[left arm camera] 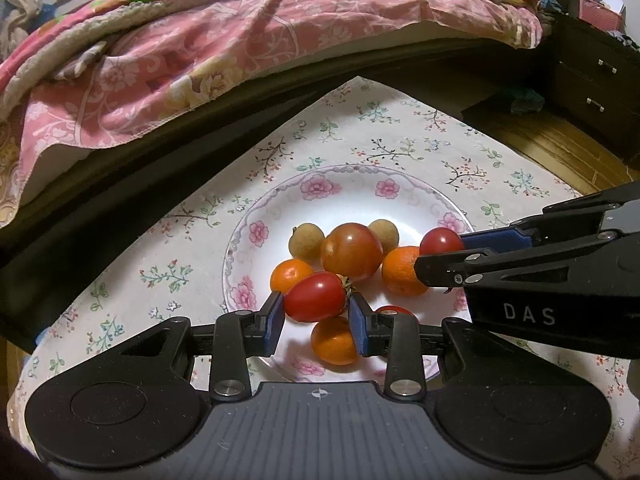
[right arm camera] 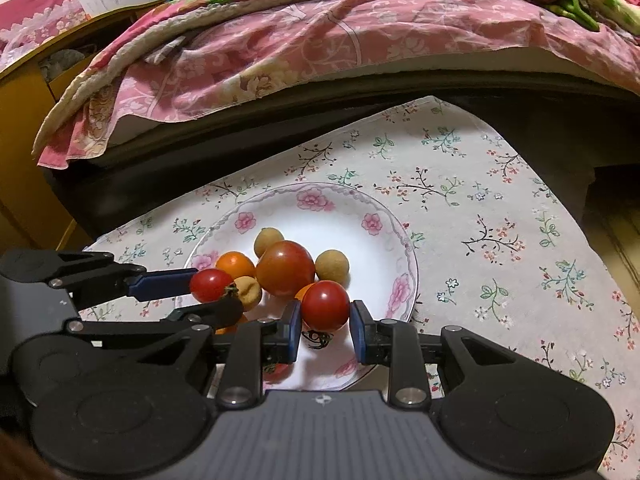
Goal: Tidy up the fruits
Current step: 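Open both tools to drop the tomatoes into the plate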
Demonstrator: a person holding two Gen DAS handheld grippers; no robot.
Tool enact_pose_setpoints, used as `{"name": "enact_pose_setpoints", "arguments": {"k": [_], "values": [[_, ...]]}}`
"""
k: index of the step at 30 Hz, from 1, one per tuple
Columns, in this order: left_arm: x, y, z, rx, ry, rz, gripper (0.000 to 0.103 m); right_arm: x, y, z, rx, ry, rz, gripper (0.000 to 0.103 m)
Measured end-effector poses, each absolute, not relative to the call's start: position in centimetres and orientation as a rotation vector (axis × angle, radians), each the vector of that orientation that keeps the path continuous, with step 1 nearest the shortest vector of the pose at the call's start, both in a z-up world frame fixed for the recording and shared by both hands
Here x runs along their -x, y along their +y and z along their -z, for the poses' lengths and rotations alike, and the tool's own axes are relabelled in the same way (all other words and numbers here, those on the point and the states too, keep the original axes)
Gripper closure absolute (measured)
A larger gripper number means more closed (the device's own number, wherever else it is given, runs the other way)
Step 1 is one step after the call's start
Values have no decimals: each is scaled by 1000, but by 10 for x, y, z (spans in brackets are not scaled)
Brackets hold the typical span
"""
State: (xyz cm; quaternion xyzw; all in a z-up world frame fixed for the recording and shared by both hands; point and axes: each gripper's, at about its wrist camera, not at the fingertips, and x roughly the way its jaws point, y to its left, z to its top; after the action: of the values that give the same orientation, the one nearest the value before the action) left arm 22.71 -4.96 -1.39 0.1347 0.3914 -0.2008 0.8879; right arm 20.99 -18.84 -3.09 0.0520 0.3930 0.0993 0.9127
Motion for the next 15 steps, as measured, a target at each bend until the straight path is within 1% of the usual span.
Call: {"name": "enact_pose_setpoints", "arguments": {"k": [6,12,15], "values": [[-232,-50,17,-258,823,411,60,-214,-189,32,-99,802,-190,72],[-231,-57,22,-282,824,422,54,-216,-187,33,-96,791,-194,72],[-232,-58,23,-280,826,420,55,-216,-189,33,-97,793,-193,72]]}}
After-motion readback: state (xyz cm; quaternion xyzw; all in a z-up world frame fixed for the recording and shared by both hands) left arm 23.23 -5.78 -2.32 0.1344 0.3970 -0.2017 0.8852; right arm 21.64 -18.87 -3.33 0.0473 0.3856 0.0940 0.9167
